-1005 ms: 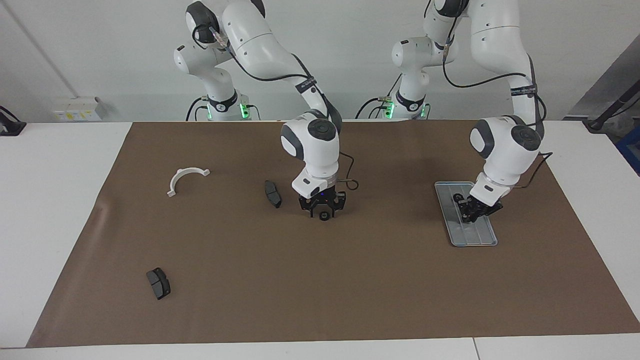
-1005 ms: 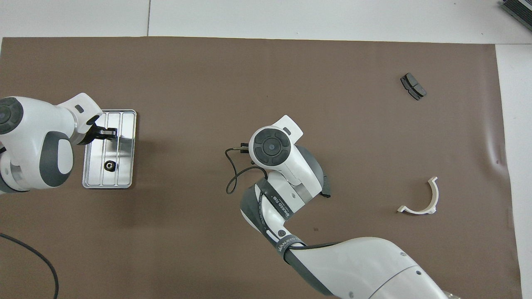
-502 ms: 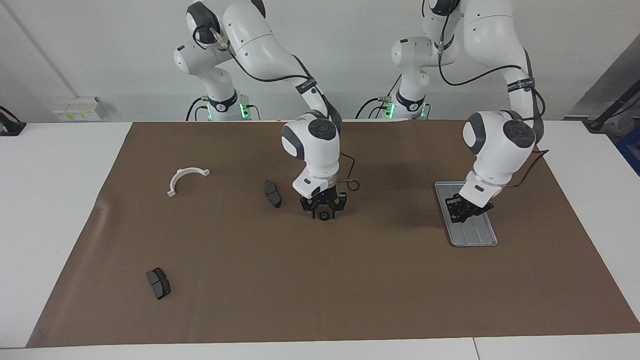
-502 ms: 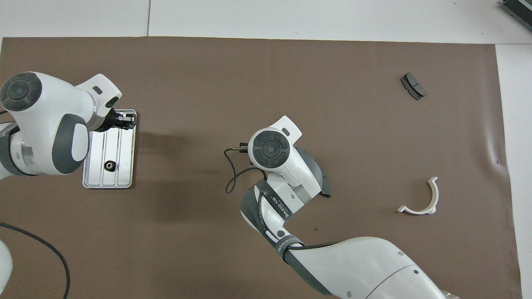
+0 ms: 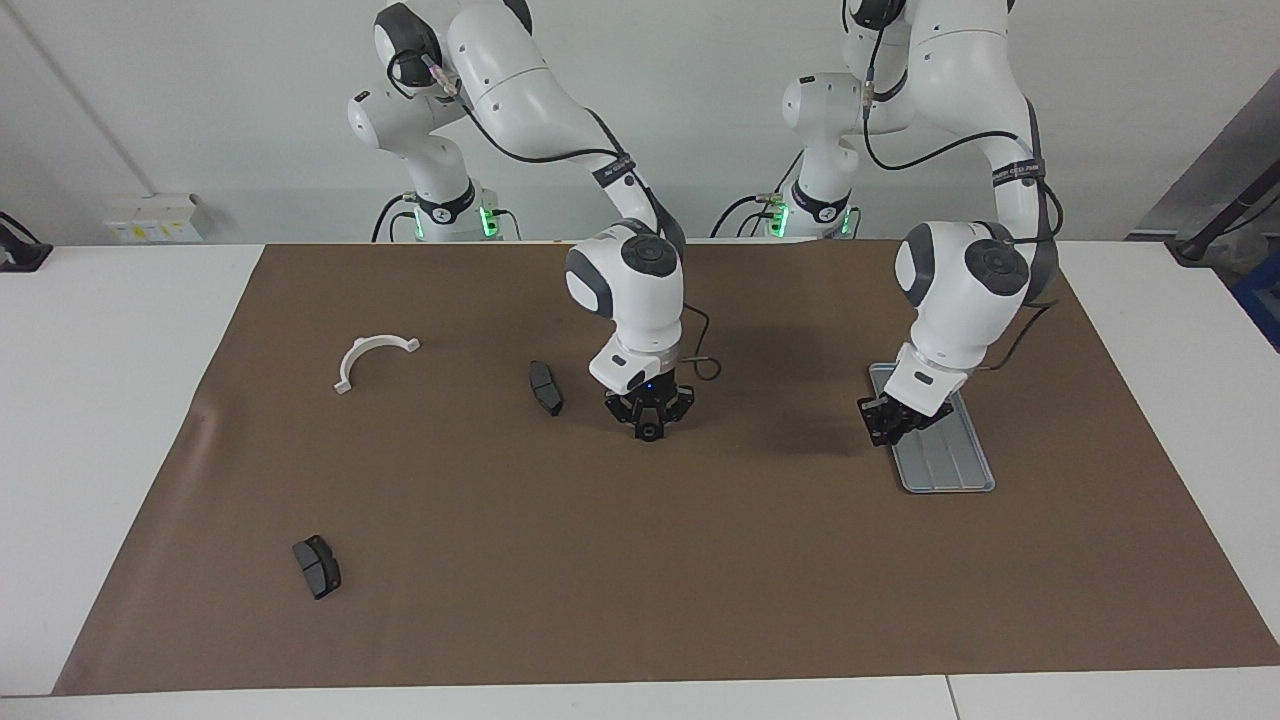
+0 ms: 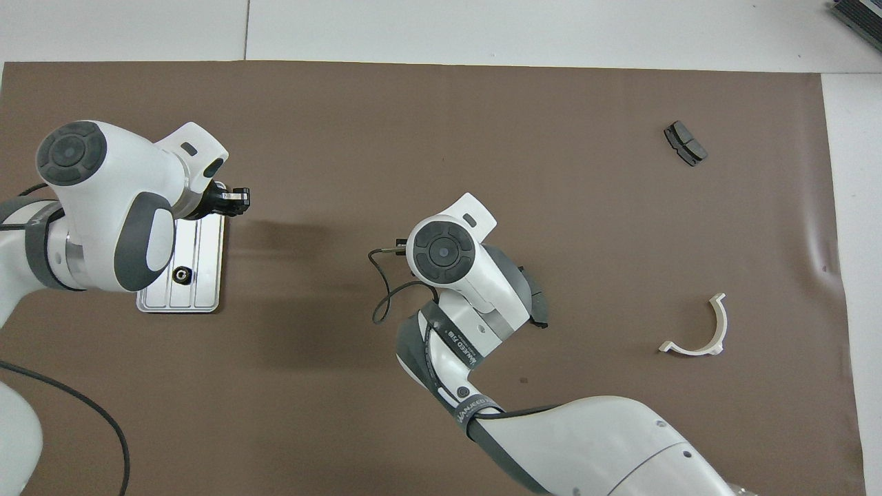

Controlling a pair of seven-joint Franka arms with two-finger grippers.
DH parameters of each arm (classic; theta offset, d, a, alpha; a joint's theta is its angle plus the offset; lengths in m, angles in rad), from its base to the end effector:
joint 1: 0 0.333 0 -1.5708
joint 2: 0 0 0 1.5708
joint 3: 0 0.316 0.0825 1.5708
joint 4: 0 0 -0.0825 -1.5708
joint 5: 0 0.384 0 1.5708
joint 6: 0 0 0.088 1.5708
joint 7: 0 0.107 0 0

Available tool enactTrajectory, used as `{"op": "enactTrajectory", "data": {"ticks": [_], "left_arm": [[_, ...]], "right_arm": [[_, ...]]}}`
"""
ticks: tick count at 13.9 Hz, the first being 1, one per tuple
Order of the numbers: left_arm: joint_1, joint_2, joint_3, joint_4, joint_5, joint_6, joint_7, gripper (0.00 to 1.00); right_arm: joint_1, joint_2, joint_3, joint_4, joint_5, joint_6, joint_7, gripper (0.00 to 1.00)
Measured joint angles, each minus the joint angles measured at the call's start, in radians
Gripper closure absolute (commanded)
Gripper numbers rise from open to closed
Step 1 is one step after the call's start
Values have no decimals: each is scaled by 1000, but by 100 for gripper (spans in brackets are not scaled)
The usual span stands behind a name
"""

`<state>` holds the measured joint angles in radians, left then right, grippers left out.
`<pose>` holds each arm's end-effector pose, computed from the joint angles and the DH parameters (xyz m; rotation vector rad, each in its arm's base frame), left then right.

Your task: Place bearing gear from tray to pile

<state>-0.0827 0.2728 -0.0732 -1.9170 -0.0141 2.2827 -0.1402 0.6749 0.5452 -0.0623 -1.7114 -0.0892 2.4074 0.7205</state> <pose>0.6155 -0.0948 0.3615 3.0945 -0.0052 0.1363 0.5596 0.3984 0.2892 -3.1110 0.0540 -0.2779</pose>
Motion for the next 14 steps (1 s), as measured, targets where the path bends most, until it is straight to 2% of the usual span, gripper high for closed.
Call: {"op": "enactTrajectory", "data": {"ticks": [3, 6, 10, 14], "left_arm": [[-1, 0, 0, 0, 0, 0, -1, 95], [-19, 0, -6, 5, 0, 0, -36, 95], [-151, 0, -11, 24, 0, 0, -203, 98], [-326, 35, -13, 75, 0, -9, -394, 100]], "right_arm": [[-1, 1, -1, 4, -1, -3, 0, 100], [-22, -27, -19, 30, -10, -64, -1, 100], [-198, -180, -24, 37, -12, -239, -181, 100], [-409, -204, -24, 13, 15, -264, -448, 100]]}}
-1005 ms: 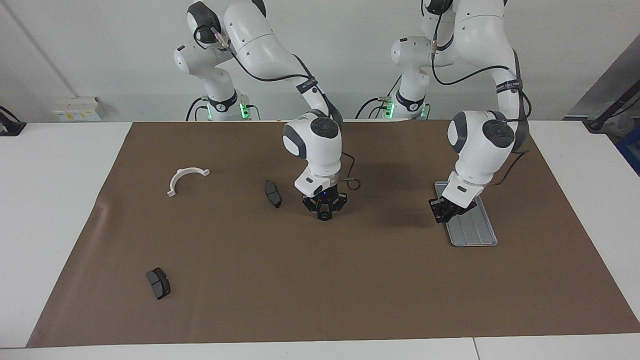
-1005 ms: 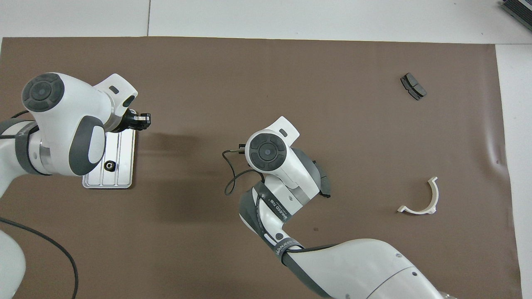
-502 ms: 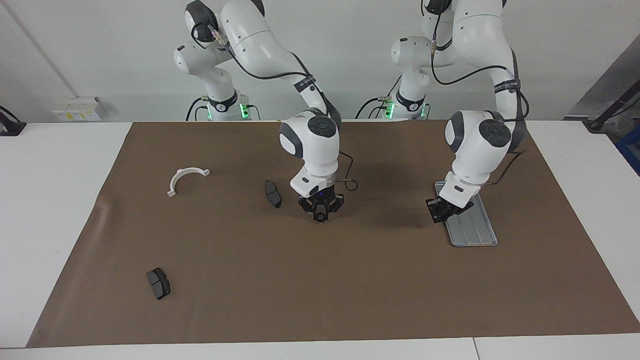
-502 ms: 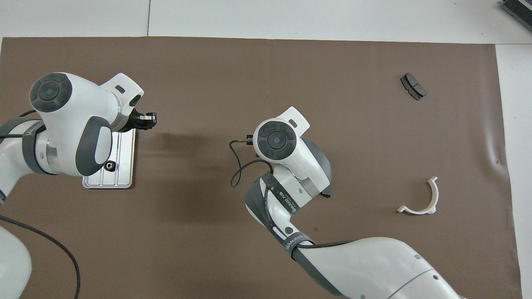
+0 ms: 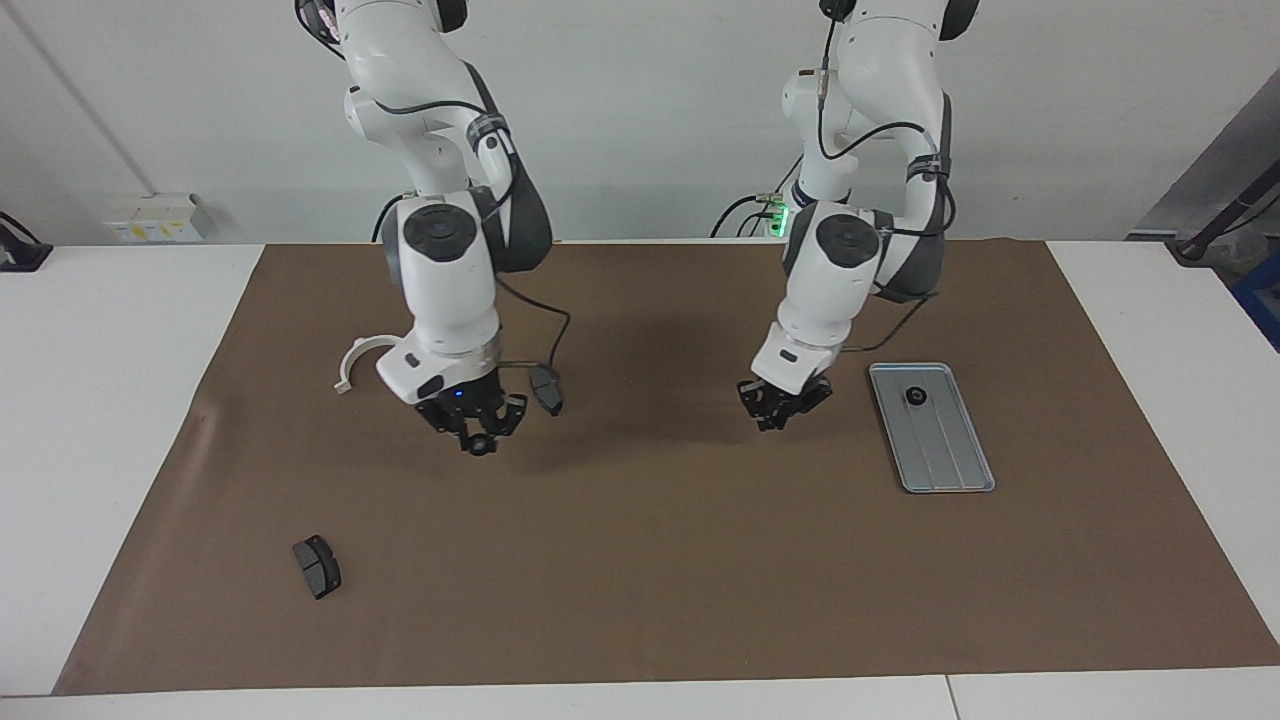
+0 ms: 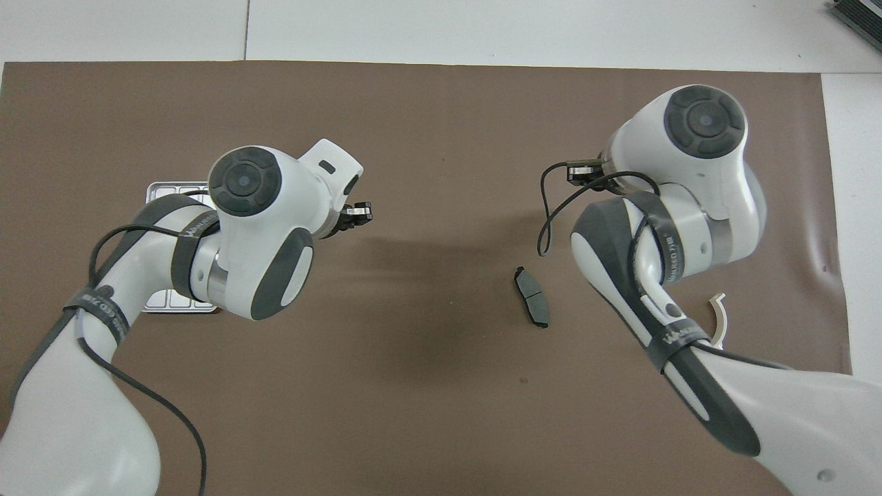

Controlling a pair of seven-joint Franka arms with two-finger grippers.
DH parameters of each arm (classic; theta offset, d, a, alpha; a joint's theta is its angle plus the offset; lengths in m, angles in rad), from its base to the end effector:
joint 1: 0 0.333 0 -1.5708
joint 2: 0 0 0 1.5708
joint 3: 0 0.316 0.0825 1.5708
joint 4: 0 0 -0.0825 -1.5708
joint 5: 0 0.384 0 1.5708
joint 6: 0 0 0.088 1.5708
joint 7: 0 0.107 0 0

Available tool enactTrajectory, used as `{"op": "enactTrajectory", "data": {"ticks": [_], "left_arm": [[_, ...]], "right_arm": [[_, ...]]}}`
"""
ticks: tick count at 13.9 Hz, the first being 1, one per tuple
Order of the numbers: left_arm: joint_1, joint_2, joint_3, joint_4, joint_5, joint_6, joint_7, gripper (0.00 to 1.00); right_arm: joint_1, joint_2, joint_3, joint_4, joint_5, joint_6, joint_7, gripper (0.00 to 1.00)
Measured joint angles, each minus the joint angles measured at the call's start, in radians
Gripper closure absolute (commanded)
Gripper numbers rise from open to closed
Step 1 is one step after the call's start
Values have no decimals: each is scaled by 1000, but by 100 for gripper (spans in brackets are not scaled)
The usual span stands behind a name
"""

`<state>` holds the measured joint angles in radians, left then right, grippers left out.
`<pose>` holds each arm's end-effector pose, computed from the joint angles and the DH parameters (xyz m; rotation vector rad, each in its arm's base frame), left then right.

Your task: Place bearing gear from tray to pile

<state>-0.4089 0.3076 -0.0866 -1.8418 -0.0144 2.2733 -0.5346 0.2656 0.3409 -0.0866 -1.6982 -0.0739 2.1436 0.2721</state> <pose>0.5658 -0.3021 0.3737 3.0433 0.0813 0.1376 0.6510 0.1201 0.4072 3.0680 -0.0764 0.1897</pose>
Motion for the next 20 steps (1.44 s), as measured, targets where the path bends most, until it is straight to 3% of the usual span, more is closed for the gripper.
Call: {"op": "enactTrajectory", "data": {"ticks": [4, 5, 6, 7, 10, 11, 13, 14, 15, 17, 20], "left_arm": [[-114, 93, 1, 111, 0, -44, -66, 99], [-134, 111, 2, 115, 0, -44, -67, 94], [-149, 125, 2, 118, 0, -44, -70, 80], [-158, 136, 3, 122, 0, -43, -72, 56], [-163, 142, 4, 132, 0, -41, -73, 19], [-163, 142, 6, 136, 0, -41, -73, 11], [-163, 142, 9, 144, 0, -42, -73, 10], [-162, 142, 12, 148, 0, -45, -73, 10], [-157, 142, 19, 153, 0, -53, -73, 12], [-102, 133, 31, 166, 2, -84, -50, 13], [64, 84, 35, 172, 2, -189, 87, 13]], "right_arm": [[-170, 9, 0, -88, 56, 74, -239, 100], [-198, 10, 1, -117, 58, 99, -274, 100], [-217, 10, 1, -141, 61, 123, -289, 100], [-229, 11, 1, -159, 76, 144, -296, 100], [-233, 27, 4, -177, 138, 200, -301, 100], [-233, 39, 5, -179, 144, 228, -301, 100], [-235, 65, 5, -180, 147, 274, -301, 100], [-235, 78, 5, -180, 147, 293, -301, 67], [-236, 89, 5, -180, 147, 307, -301, 1], [-236, 96, 5, -180, 147, 311, -301, 0], [-239, 83, 7, -169, 147, 293, -301, 0]]}}
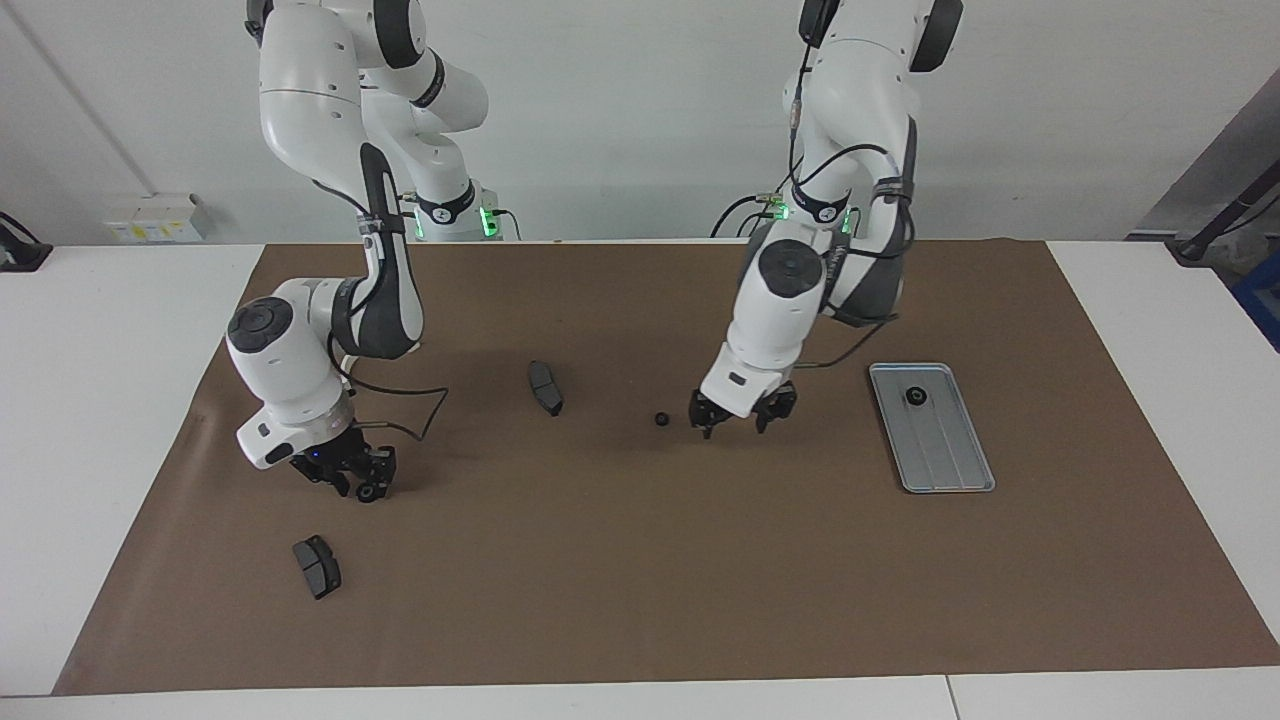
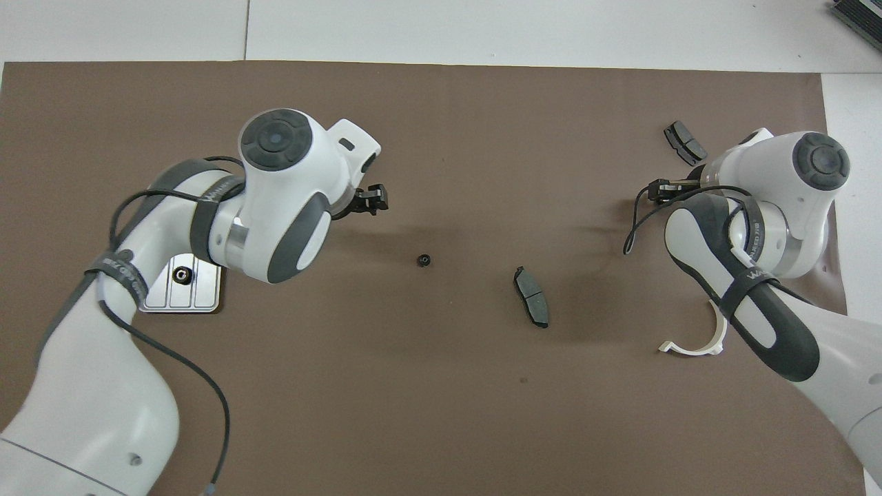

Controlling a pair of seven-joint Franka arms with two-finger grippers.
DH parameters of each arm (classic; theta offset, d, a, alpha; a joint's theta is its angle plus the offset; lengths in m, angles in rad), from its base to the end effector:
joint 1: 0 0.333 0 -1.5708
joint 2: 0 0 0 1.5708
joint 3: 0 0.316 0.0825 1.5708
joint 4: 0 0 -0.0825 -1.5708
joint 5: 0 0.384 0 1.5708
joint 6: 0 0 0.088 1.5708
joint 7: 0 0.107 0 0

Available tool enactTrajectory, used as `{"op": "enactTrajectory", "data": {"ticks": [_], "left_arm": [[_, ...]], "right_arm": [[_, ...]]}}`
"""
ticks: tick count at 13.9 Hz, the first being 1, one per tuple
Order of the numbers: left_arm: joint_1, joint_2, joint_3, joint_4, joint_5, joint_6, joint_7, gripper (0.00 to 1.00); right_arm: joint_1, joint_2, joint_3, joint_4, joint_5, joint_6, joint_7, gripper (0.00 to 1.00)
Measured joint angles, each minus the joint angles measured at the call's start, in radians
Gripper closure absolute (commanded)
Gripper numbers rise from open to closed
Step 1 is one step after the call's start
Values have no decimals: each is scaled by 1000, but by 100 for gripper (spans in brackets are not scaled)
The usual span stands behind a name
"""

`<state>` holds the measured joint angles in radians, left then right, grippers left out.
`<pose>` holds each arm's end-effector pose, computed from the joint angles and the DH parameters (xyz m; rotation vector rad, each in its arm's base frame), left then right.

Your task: Place bearing gear from tray to pile

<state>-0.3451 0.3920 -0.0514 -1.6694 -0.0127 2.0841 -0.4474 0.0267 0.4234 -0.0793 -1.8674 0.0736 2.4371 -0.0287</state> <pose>0.6145 -0.2541 0.3807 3.1026 0.0949 0.0133 0.6501 -0.0305 0.3038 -3.1175 0.1046 -0.2325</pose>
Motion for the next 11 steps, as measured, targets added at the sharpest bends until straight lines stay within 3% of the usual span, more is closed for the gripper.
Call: {"op": "enactTrajectory", "data": {"ticks": [2, 5, 11], "left_arm": [[106, -27, 1, -1, 0, -60, 126, 14], [218, -51, 1, -28, 0, -113, 318, 18], [316, -166, 0, -249, 0, -39, 480, 18]], "right_arm": [[20, -37, 11, 11, 1, -43, 2, 0], [129, -96, 19, 46, 4, -161, 132, 0], [433, -95, 24, 92, 4, -205, 509, 0]]}}
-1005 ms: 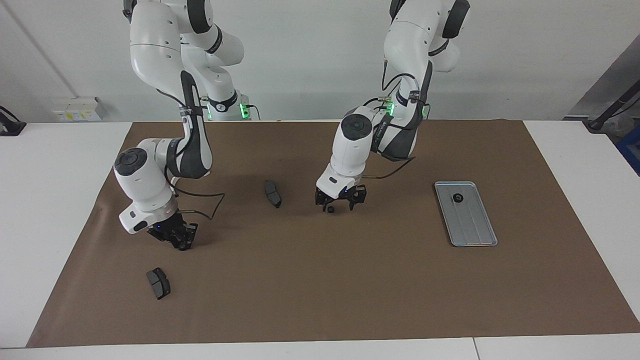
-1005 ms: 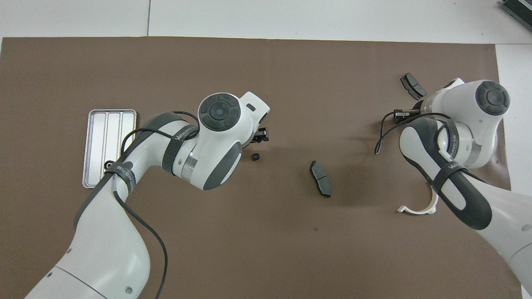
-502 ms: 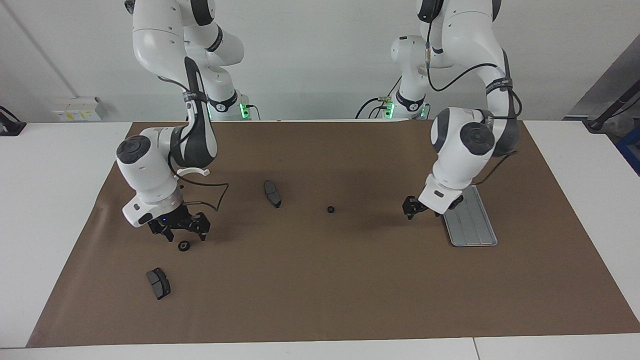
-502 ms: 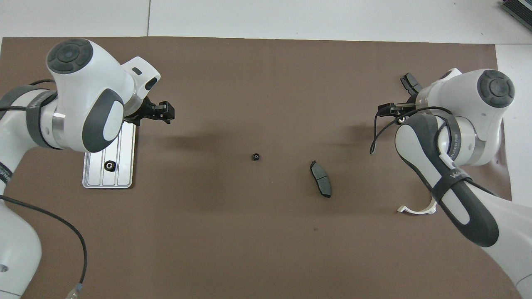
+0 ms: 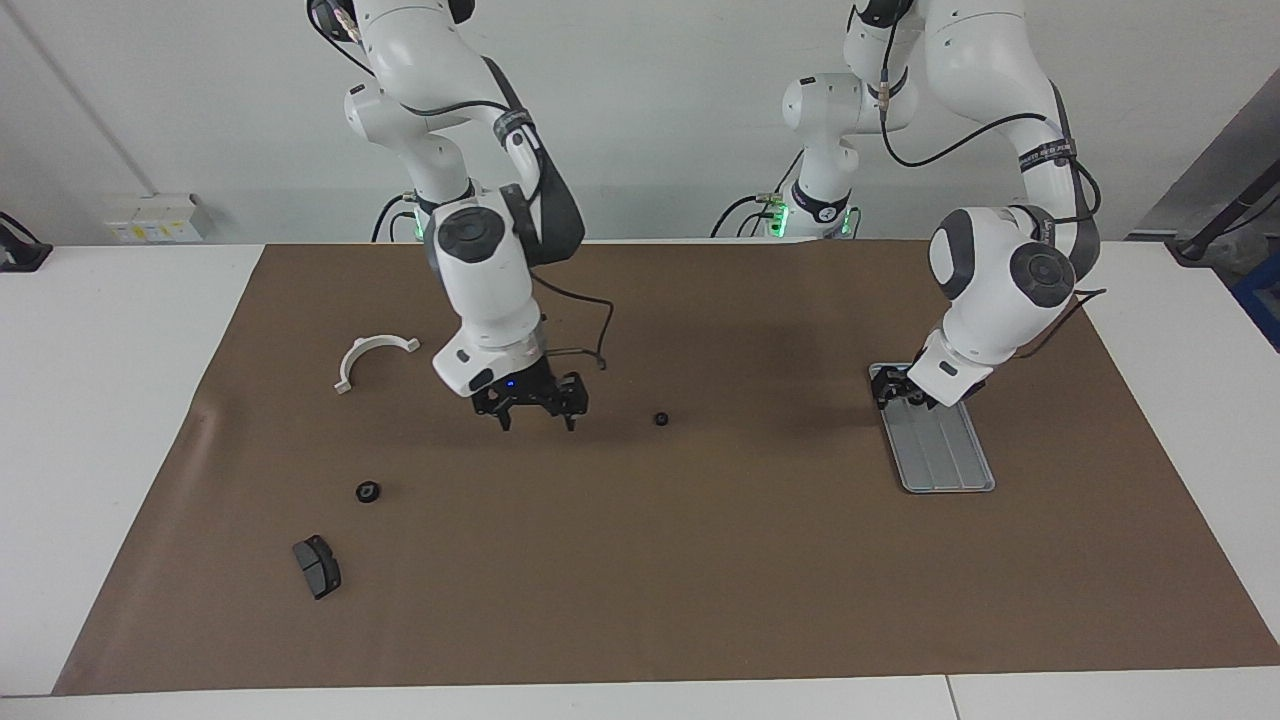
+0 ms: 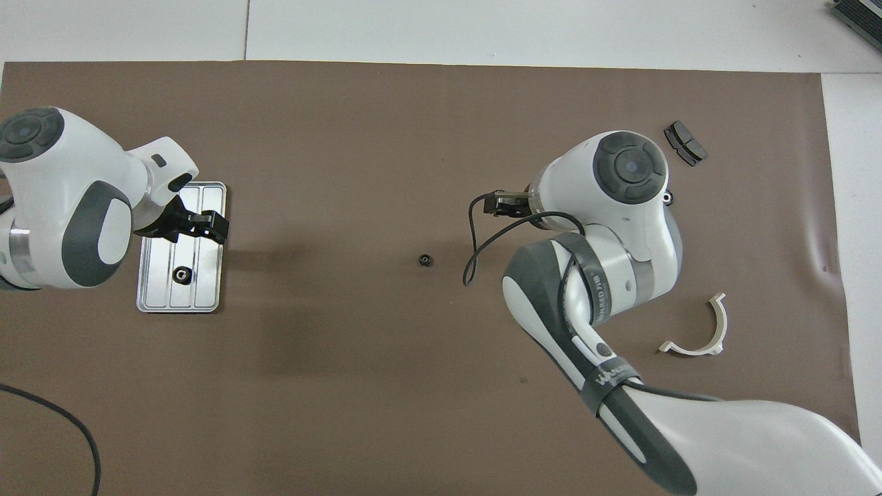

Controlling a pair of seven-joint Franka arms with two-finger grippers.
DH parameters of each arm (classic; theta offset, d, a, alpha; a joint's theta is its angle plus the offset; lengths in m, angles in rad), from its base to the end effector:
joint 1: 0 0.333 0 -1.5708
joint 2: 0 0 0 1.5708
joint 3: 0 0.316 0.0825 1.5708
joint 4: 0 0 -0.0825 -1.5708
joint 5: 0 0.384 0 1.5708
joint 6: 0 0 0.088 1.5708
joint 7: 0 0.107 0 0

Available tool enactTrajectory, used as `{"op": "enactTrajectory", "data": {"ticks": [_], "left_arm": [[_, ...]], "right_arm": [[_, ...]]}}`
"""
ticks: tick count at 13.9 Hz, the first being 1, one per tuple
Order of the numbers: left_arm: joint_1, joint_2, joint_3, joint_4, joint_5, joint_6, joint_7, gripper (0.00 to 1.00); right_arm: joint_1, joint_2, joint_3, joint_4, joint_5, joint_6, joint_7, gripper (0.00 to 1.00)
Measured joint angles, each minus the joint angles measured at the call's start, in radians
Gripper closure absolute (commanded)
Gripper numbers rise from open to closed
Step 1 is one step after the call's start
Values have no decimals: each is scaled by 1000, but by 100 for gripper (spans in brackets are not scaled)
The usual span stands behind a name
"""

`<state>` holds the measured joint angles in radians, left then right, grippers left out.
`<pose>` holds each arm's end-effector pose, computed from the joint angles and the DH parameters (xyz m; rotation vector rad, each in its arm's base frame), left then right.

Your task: Place bearing gear from tray to pile

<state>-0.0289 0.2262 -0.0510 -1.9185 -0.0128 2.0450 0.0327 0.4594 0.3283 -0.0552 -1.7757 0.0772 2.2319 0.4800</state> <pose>0.5936 -0.0471 0.3682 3.1132 -0.1643 -0.1559 0.5988 0.2618 0.3868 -3.0362 0.1751 -0.1468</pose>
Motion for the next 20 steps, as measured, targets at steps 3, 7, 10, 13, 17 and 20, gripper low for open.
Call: {"op": "enactTrajectory", "data": {"ticks": [3, 7, 10, 13, 17, 20], "left_arm": [[53, -38, 0, -102, 0, 93, 74, 18], [109, -67, 0, -210, 0, 197, 107, 18], [116, -92, 0, -288, 0, 271, 104, 18], [116, -104, -3, -314, 0, 292, 66, 18], [109, -111, -16, -345, 0, 337, -2, 21], [102, -111, -18, -358, 0, 367, -11, 25]], "right_arm": [[117, 38, 0, 4, -20, 20, 144, 0], [203, 181, 0, 101, -126, 62, 314, 0], [221, 241, 0, 145, -129, 75, 319, 0], [237, 246, -1, 148, -130, 78, 338, 8], [241, 252, -1, 135, -130, 78, 338, 37], [241, 253, -2, 133, -130, 77, 339, 40]]}}
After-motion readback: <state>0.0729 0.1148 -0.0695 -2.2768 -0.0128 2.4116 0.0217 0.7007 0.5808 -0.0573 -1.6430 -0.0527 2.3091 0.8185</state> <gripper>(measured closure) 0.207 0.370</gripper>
